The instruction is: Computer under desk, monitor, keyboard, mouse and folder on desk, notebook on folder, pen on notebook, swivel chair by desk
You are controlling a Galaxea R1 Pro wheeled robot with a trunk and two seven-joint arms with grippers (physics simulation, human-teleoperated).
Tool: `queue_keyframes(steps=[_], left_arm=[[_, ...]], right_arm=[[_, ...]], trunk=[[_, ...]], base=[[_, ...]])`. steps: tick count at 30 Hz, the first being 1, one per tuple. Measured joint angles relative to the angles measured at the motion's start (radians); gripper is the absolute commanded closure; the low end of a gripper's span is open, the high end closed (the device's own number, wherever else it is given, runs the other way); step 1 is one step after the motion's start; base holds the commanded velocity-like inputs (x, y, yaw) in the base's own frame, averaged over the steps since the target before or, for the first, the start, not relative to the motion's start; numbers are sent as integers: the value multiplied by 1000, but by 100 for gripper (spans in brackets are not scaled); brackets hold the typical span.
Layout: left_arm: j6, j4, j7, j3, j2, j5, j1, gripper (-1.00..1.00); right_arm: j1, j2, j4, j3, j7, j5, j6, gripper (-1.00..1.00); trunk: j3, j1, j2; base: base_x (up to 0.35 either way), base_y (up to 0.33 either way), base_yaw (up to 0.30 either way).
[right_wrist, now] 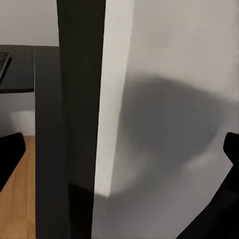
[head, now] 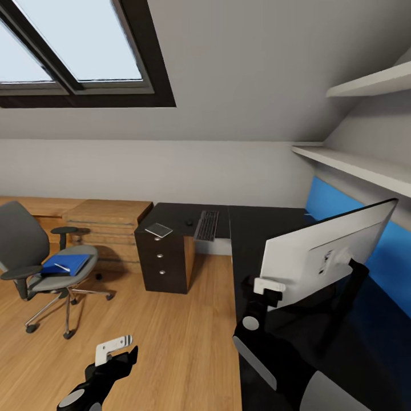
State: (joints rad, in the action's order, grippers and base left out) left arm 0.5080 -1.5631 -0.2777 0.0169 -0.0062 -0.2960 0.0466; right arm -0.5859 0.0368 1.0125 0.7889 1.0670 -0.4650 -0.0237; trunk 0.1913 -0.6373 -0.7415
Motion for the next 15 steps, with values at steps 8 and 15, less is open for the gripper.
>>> queue_keyframes(steps=[8,15], left_arm=[[0,2,0,0,0,0,0,-100],[0,2,0,1,0,0,0,-100]], right_arm=[[0,11,-2,0,58,-4,0,-100],[0,12,-2,-31,77,-8,1,-100]], trunk=[[0,0,0],[0,0,0]], base=[[8,0,0],[-14,-11,0]])
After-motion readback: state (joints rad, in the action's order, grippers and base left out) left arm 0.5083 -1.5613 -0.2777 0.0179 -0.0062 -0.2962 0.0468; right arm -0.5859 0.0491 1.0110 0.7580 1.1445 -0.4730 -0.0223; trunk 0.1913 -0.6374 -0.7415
